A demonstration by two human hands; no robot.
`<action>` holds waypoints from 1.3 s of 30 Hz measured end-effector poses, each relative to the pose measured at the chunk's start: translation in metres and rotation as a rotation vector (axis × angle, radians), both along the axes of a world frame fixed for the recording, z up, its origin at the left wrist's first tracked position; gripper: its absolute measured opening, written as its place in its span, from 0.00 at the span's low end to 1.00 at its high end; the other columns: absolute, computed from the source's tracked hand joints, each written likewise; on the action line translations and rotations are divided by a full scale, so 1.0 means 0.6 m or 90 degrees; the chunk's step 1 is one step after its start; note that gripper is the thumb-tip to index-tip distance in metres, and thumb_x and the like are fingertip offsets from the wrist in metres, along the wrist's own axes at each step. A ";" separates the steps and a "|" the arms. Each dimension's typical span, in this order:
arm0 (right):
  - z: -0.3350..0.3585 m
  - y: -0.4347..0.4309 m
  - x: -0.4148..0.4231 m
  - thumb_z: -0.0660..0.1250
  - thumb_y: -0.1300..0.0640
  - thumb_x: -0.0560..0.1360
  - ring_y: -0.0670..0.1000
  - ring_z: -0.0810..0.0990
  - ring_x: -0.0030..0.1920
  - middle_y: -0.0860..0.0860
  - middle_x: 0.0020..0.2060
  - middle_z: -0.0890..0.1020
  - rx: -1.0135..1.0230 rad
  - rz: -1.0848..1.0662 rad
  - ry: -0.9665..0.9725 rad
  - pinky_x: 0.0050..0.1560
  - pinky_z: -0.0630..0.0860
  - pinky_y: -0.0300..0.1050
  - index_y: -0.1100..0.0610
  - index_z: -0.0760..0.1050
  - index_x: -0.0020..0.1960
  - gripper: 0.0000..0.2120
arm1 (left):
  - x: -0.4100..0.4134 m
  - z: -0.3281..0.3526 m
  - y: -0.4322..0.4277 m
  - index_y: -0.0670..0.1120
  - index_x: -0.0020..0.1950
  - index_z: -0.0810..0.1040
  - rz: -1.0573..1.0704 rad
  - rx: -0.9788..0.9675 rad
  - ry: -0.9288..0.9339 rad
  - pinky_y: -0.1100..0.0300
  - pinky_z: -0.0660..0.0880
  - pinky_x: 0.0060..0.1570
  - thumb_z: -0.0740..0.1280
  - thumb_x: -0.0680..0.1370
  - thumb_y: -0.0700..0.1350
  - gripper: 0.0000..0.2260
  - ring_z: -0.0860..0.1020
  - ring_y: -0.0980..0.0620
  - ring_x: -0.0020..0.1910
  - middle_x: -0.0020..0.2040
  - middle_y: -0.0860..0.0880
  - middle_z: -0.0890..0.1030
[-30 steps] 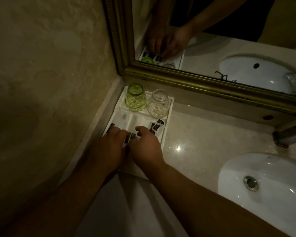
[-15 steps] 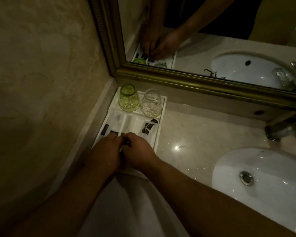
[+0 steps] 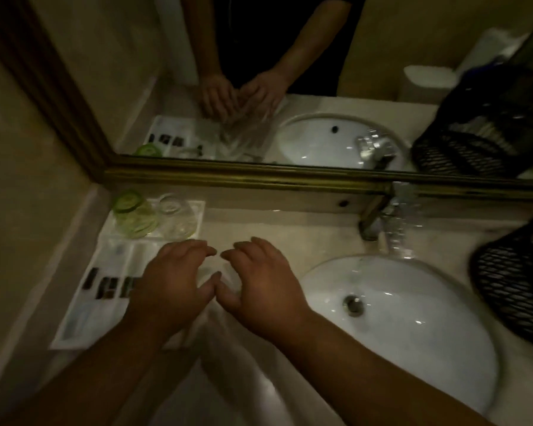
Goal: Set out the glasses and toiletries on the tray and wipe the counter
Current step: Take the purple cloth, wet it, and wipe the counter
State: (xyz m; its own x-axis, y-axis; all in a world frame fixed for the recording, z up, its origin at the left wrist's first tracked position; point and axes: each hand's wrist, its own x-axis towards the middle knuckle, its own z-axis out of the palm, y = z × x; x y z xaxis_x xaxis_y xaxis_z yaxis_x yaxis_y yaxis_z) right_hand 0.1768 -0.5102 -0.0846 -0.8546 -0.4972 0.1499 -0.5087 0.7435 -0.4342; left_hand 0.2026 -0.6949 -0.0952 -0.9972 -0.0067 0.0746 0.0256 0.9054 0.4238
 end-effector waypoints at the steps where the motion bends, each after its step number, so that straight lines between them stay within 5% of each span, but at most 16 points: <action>1: 0.013 0.047 -0.002 0.64 0.39 0.77 0.56 0.71 0.72 0.53 0.67 0.80 0.020 -0.029 0.009 0.76 0.64 0.56 0.52 0.78 0.69 0.25 | -0.013 0.017 0.042 0.52 0.66 0.80 -0.016 0.002 -0.012 0.48 0.71 0.65 0.65 0.74 0.60 0.24 0.75 0.45 0.67 0.67 0.49 0.80; 4: 0.064 0.219 -0.002 0.61 0.35 0.77 0.58 0.64 0.78 0.52 0.72 0.76 0.063 -0.132 0.035 0.77 0.60 0.62 0.50 0.74 0.72 0.30 | -0.053 0.066 0.202 0.56 0.70 0.76 -0.106 0.017 0.007 0.48 0.70 0.68 0.65 0.74 0.62 0.26 0.70 0.49 0.71 0.72 0.53 0.75; 13: 0.187 0.706 0.079 0.59 0.34 0.76 0.55 0.63 0.78 0.49 0.72 0.75 0.115 -0.460 0.096 0.77 0.62 0.61 0.46 0.74 0.71 0.29 | -0.095 0.177 0.686 0.58 0.72 0.73 -0.318 0.034 0.081 0.50 0.70 0.66 0.67 0.75 0.63 0.26 0.69 0.51 0.71 0.74 0.54 0.73; 20: 0.187 0.994 0.149 0.64 0.42 0.78 0.51 0.72 0.64 0.48 0.61 0.78 0.073 -0.707 0.133 0.65 0.75 0.54 0.49 0.74 0.67 0.20 | -0.104 0.177 0.917 0.58 0.72 0.69 -0.259 0.034 -0.008 0.50 0.80 0.51 0.60 0.74 0.73 0.31 0.79 0.48 0.59 0.65 0.50 0.79; 26: 0.149 1.103 0.143 0.66 0.42 0.79 0.44 0.76 0.48 0.43 0.49 0.76 -0.060 -0.809 0.038 0.41 0.77 0.41 0.46 0.73 0.60 0.13 | -0.118 0.167 0.983 0.54 0.66 0.71 -0.152 0.047 -0.061 0.47 0.82 0.45 0.58 0.78 0.68 0.24 0.82 0.45 0.50 0.55 0.48 0.82; 29: 0.141 1.116 0.131 0.68 0.43 0.79 0.42 0.80 0.41 0.39 0.42 0.78 -0.203 -0.808 -0.019 0.29 0.74 0.33 0.42 0.71 0.54 0.08 | -0.127 0.169 0.995 0.54 0.61 0.73 -0.112 0.065 -0.064 0.56 0.75 0.34 0.62 0.78 0.66 0.19 0.79 0.49 0.42 0.48 0.51 0.80; 33: 0.139 1.122 0.121 0.71 0.44 0.77 0.42 0.80 0.42 0.41 0.44 0.78 -0.293 -0.820 -0.018 0.30 0.75 0.34 0.43 0.72 0.49 0.08 | -0.132 0.179 0.990 0.58 0.57 0.76 -0.087 0.061 -0.062 0.61 0.66 0.28 0.66 0.77 0.66 0.16 0.75 0.56 0.37 0.43 0.55 0.78; 39: 0.147 1.122 0.116 0.71 0.53 0.78 0.43 0.80 0.46 0.43 0.50 0.79 -0.417 -0.817 -0.063 0.28 0.74 0.29 0.43 0.67 0.59 0.16 | -0.133 0.182 0.995 0.58 0.45 0.75 -0.115 0.130 -0.074 0.59 0.72 0.30 0.70 0.78 0.54 0.05 0.79 0.52 0.38 0.42 0.52 0.81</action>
